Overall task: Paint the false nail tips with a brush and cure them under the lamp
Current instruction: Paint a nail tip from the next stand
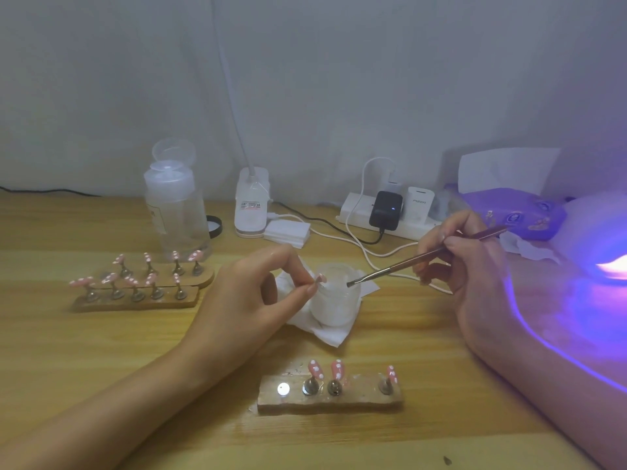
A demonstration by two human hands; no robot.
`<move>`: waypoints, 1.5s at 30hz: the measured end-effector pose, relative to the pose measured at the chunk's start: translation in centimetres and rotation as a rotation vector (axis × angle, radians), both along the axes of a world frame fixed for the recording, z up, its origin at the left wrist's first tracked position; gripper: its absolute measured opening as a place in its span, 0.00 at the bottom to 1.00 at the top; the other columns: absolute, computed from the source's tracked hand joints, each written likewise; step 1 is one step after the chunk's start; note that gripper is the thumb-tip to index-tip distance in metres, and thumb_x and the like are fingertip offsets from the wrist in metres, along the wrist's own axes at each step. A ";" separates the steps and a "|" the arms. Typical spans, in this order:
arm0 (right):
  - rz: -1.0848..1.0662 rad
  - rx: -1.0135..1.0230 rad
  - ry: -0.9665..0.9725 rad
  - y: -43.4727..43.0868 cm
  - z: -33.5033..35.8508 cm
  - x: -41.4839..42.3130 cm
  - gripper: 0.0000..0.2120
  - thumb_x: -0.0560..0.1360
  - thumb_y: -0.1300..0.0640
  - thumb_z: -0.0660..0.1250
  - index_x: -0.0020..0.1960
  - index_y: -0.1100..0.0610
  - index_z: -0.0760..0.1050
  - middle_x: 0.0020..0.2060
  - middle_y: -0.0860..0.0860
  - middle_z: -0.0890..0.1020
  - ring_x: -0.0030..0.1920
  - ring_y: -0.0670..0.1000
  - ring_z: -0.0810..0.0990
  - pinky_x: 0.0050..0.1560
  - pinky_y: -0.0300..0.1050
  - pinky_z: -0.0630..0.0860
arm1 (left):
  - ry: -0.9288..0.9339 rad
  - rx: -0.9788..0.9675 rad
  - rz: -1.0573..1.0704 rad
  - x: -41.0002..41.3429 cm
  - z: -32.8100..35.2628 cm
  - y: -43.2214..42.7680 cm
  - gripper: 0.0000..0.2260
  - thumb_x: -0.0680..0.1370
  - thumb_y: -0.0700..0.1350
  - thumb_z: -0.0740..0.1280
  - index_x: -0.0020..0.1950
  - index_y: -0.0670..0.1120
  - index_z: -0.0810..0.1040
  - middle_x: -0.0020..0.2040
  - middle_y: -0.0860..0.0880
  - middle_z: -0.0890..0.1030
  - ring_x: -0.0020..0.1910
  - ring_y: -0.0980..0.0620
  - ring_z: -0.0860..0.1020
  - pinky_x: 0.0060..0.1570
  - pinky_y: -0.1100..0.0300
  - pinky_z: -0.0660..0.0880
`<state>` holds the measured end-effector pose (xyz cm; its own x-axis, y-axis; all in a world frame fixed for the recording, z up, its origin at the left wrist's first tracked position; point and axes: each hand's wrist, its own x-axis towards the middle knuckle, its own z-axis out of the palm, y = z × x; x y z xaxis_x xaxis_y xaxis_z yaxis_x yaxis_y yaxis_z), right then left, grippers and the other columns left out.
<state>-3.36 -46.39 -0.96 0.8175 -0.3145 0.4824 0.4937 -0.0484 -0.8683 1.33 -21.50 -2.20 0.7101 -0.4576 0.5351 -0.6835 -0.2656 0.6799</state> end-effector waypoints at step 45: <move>0.141 0.156 0.223 1.7 -0.4 0.4 0.10 0.74 0.49 0.64 0.41 0.55 0.72 0.28 0.53 0.81 0.24 0.46 0.71 0.25 0.35 0.67 | -0.119 0.073 0.038 0.3 -0.3 -0.1 0.06 0.77 0.47 0.70 0.43 0.55 0.75 0.43 0.58 0.77 0.37 0.56 0.71 0.36 0.61 0.69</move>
<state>-2.98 -44.73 -1.40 0.9387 -0.2471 0.2404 0.2821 0.1496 -0.9476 1.63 -21.55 -2.53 0.6612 -0.4722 0.5830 -0.7467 -0.3385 0.5726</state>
